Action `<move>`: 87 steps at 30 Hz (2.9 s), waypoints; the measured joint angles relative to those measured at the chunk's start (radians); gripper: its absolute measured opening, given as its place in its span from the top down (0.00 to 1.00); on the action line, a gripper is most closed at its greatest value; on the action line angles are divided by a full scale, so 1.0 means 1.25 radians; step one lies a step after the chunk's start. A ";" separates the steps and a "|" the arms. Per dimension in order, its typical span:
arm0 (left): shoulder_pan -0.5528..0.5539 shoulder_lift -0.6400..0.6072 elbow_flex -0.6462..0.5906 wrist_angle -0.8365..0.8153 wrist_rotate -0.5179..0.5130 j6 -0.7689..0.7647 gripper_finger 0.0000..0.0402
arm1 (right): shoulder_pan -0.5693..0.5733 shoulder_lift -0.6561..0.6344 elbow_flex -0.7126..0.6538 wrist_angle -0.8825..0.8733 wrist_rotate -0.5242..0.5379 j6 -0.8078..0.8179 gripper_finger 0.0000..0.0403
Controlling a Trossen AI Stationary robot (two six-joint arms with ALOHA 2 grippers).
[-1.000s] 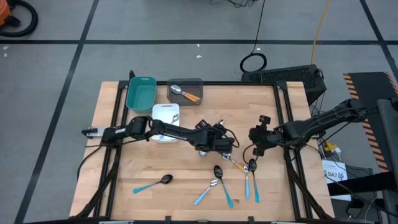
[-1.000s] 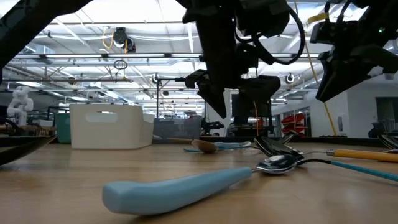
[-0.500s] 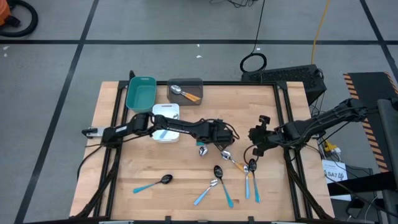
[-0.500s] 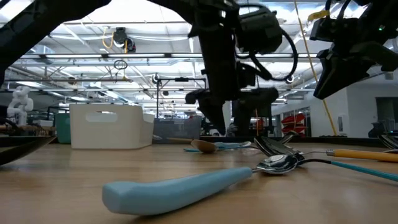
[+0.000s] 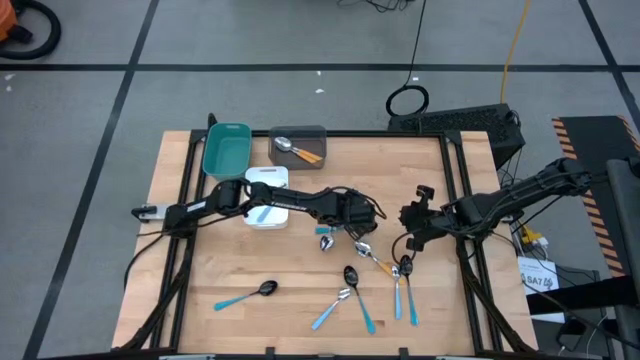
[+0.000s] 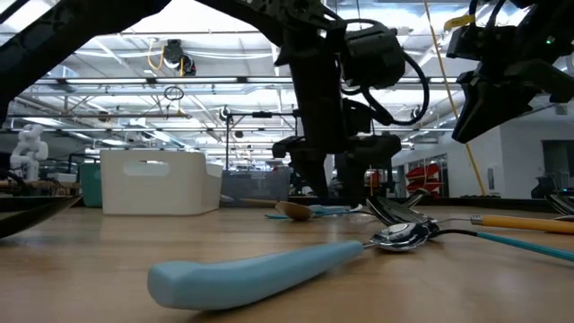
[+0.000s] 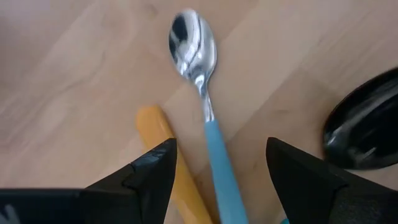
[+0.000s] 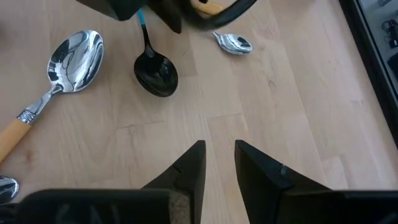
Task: Sort silverware by color (type)
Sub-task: Put the top light blue spoon into the white bin
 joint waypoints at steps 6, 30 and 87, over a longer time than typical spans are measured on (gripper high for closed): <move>0.012 0.013 0.000 0.012 0.028 0.016 0.39 | 0.000 0.000 0.000 0.000 0.000 -0.003 0.80; 0.043 0.033 0.004 0.058 0.119 0.053 0.64 | 0.000 0.000 0.000 0.000 0.000 -0.006 0.80; -0.038 -0.003 0.274 -0.563 -0.309 0.019 0.96 | 0.077 0.000 0.000 0.000 -0.005 0.090 0.80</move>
